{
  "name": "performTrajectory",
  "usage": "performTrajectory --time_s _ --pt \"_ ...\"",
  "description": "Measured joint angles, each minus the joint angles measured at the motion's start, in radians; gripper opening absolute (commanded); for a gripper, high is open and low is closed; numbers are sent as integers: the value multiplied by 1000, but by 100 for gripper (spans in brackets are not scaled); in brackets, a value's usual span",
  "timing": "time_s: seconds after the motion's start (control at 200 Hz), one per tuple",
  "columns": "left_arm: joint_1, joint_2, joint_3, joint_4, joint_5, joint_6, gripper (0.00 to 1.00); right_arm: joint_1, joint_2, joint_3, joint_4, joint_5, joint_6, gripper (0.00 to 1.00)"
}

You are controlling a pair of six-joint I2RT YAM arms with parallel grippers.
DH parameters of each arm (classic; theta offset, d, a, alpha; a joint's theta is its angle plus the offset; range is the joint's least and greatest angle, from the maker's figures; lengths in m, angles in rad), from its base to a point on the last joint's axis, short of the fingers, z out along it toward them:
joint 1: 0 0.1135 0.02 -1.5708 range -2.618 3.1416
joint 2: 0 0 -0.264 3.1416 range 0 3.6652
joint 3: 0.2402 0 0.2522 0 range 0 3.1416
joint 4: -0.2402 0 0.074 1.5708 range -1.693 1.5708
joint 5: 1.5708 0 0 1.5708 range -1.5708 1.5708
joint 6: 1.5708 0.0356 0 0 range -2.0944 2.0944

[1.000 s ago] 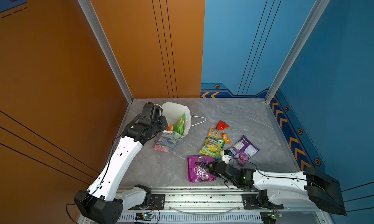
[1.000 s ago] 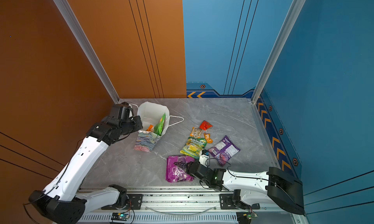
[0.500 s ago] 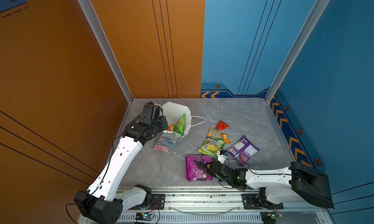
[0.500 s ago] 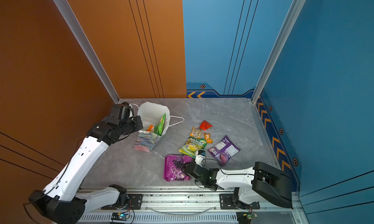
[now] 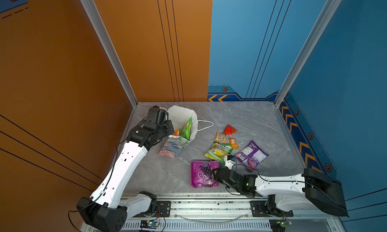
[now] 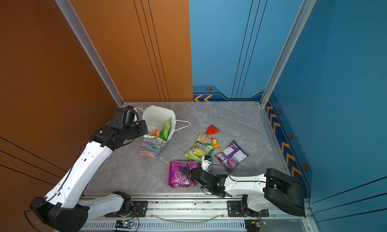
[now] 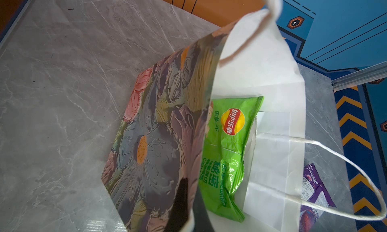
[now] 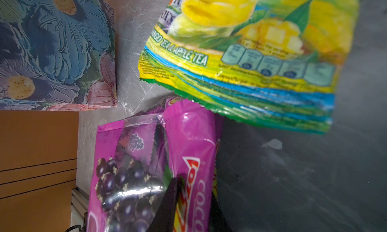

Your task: Place the snacks into the paper bag

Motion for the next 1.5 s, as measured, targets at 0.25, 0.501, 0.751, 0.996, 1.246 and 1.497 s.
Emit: performTrajectory --time_s 0.25,0.501,0.751,0.996,1.246,1.497 --pt "0 1 0 0 0 0 0 1 -91 2 -109 0 3 15" --pt "0 3 0 0 0 0 0 -5 -167 3 -181 -5 21 14" --pt "0 3 0 0 0 0 0 -9 -251 19 -268 -2 21 13" --pt "-5 5 0 0 2 1 0 -14 -313 19 -331 10 21 12" --pt "-37 7 0 2 8 13 0 -16 -374 19 -374 37 21 9" --pt "-57 7 0 14 17 27 0 -18 -438 25 -437 71 21 7"
